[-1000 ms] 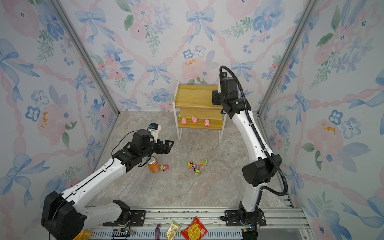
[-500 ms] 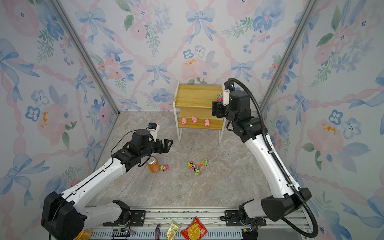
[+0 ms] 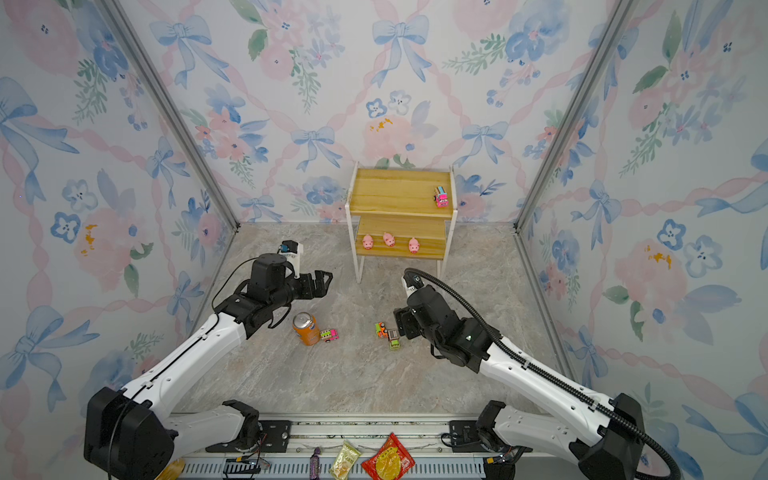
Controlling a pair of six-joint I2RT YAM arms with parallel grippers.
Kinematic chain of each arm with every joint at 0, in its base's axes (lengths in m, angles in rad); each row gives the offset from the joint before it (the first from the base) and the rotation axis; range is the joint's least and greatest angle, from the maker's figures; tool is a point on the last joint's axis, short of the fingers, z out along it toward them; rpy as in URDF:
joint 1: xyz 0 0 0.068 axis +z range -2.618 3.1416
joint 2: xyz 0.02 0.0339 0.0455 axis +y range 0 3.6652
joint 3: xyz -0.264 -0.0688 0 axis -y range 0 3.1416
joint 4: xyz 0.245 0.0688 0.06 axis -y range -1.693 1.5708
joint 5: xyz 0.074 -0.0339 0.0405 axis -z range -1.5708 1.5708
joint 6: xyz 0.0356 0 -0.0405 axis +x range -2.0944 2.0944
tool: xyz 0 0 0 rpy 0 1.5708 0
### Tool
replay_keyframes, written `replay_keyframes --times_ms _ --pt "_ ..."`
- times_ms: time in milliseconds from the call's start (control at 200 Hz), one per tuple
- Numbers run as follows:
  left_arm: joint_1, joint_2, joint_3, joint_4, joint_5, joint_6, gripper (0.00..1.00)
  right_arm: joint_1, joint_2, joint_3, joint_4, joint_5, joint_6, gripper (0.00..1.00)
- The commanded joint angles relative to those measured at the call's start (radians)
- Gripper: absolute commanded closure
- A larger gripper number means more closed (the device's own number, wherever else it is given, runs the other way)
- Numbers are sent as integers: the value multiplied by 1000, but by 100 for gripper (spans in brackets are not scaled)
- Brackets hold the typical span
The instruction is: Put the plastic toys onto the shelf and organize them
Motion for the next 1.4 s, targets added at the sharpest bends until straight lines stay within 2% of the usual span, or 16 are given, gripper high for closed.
replay_keyframes --times_ms 0,155,390,725,1025,1105,1280,1395 --pt "9 10 4 18 17 -10 2 53 37 -79 73 9 180 24" --pt "9 13 1 18 22 -7 2 97 139 -161 180 -12 290 29" --pt "-21 -18 -11 30 19 23 2 132 253 -197 259 -11 367 32" --pt "-153 -73 -32 53 -5 114 2 161 202 -273 297 41 410 33" --pt "-236 -76 -34 55 82 186 2 161 160 -300 312 62 421 38" --pt "-258 -88 -36 52 48 201 2 161 167 -300 327 59 410 40" --pt "-377 -87 18 -68 -130 231 2 145 181 -300 346 40 382 43" --pt "-399 -94 9 -96 -127 227 2 119 189 -316 393 -5 365 45"
